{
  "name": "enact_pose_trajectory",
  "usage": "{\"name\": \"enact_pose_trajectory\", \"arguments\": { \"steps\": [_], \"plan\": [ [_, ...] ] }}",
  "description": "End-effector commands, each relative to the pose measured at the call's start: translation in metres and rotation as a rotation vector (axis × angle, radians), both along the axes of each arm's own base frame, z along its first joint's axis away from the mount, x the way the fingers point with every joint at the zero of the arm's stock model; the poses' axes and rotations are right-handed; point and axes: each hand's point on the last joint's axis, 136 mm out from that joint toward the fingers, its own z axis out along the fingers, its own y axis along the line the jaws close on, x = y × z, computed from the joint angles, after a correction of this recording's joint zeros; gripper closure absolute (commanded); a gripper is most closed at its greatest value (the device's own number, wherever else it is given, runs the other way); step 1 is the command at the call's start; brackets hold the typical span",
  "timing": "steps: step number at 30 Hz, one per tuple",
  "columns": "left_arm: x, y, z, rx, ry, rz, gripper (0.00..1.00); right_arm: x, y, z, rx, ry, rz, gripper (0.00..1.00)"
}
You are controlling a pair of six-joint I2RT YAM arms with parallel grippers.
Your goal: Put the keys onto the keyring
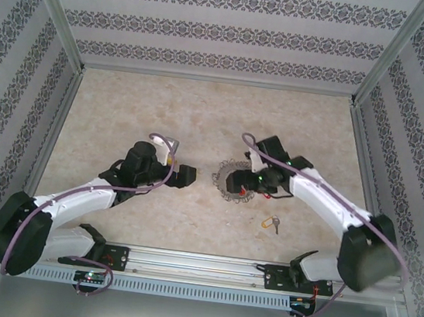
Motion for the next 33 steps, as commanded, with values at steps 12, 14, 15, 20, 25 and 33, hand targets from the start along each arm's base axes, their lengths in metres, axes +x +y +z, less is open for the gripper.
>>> {"name": "enact_pose_trajectory", "arguments": {
  "steps": [12, 14, 15, 20, 25, 33],
  "plan": [
    [0.003, -0.032, -0.009, 0.087, 0.054, -0.091, 0.1, 0.024, -0.042, -0.012, -0.065, -0.02, -0.161, 0.07],
    [0.002, -0.035, -0.01, 0.08, 0.064, -0.101, 0.13, 0.039, -0.047, -0.011, -0.097, -0.03, -0.155, 0.09],
    [0.001, -0.036, -0.011, 0.076, 0.069, -0.103, 0.14, 0.045, -0.049, -0.011, -0.111, -0.031, -0.149, 0.12],
    [-0.003, -0.038, -0.007, 0.059, 0.056, -0.109, 0.16, 0.066, -0.064, -0.022, -0.154, -0.008, -0.15, 0.25],
    [-0.002, -0.039, -0.008, 0.051, 0.046, -0.108, 0.18, 0.074, -0.066, -0.037, -0.127, 0.011, -0.167, 0.47],
    [0.0, -0.039, -0.012, 0.056, 0.041, -0.102, 0.18, 0.083, -0.054, -0.055, -0.071, 0.042, -0.173, 0.57]
  ]
}}
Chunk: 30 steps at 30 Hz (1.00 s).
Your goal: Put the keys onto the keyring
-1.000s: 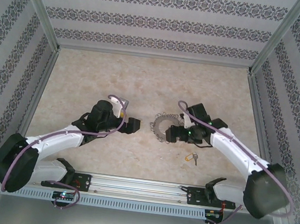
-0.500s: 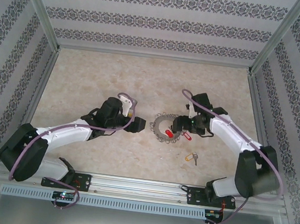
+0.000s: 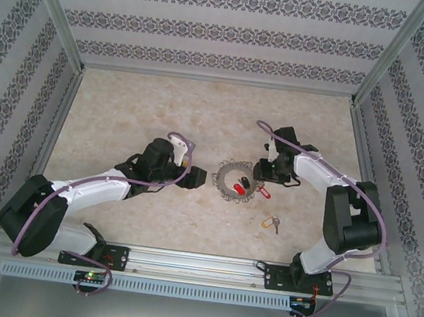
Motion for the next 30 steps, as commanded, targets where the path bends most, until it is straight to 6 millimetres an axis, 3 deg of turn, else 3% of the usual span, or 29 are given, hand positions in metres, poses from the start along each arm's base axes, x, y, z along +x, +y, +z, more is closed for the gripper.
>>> {"name": "enact_pose_trajectory", "arguments": {
  "steps": [1, 23, 30],
  "plan": [
    [-0.002, -0.004, -0.003, -0.002, -0.018, -0.016, 0.18, 0.007, 0.007, -0.004, 0.042, 0.002, -0.002, 0.57],
    [0.001, -0.004, -0.011, 0.015, -0.028, -0.016, 0.18, 0.023, 0.012, -0.018, 0.024, 0.039, -0.004, 0.65],
    [0.0, -0.006, -0.008, 0.006, -0.035, -0.031, 0.18, 0.018, 0.026, -0.015, 0.05, 0.044, 0.025, 0.66]
  ]
}}
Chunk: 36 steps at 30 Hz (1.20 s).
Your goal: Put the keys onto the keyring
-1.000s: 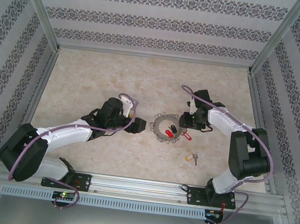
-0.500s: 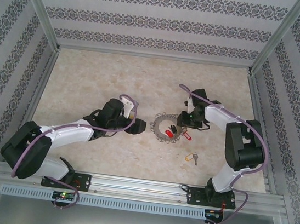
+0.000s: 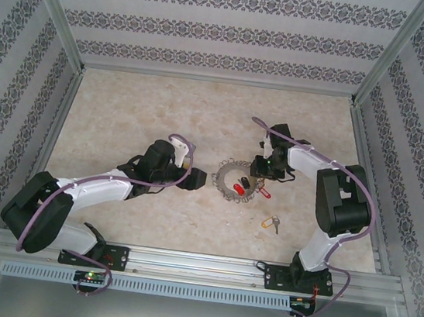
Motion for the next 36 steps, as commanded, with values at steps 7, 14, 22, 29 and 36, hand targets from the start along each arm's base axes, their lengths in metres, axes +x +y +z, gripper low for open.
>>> {"name": "enact_pose_trajectory", "arguments": {
  "steps": [7, 14, 22, 29, 36],
  "plan": [
    [-0.002, -0.003, 0.008, -0.001, -0.043, -0.023, 0.2, -0.01, 0.032, 0.01, 0.115, -0.01, 0.01, 0.66],
    [-0.006, 0.0, 0.021, 0.002, -0.064, -0.027, 0.24, -0.017, 0.071, 0.007, 0.237, -0.006, 0.05, 0.66],
    [-0.005, 0.002, 0.037, 0.047, -0.117, -0.055, 0.3, -0.013, 0.082, 0.036, 0.311, -0.07, 0.08, 0.63],
    [-0.005, -0.046, 0.033, 0.149, -0.167, -0.233, 0.38, -0.01, 0.034, 0.063, 0.31, -0.176, -0.006, 0.48],
    [0.001, -0.096, -0.006, 0.239, -0.117, -0.42, 0.52, -0.021, 0.007, 0.071, 0.344, -0.228, -0.065, 0.25]
  ]
}}
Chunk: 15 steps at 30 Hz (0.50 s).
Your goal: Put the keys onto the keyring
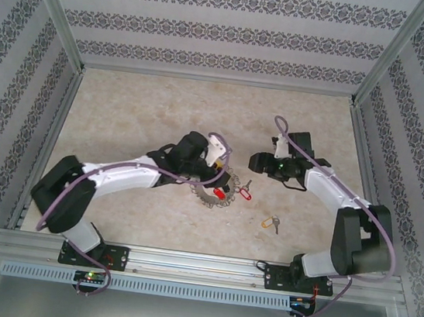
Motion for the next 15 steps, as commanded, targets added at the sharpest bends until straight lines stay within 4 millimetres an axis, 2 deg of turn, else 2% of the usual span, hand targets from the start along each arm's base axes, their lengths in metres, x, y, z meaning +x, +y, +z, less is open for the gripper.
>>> {"name": "enact_pose_trajectory", "arguments": {
  "steps": [1, 7, 11, 15],
  "plan": [
    [-0.008, -0.012, -0.029, 0.123, 0.017, -0.12, 0.53, -0.009, -0.004, 0.003, 0.031, -0.022, 0.011, 0.22],
    [-0.006, -0.029, -0.052, 0.189, 0.017, -0.209, 0.59, -0.006, -0.023, 0.006, 0.062, -0.041, -0.04, 0.03],
    [0.0, -0.033, -0.065, 0.247, 0.0, -0.243, 0.64, -0.003, -0.028, 0.011, 0.073, -0.057, -0.049, 0.02],
    [0.008, -0.039, -0.068, 0.268, -0.032, -0.255, 0.7, -0.002, -0.03, 0.012, 0.083, -0.058, -0.051, 0.02]
  ]
}}
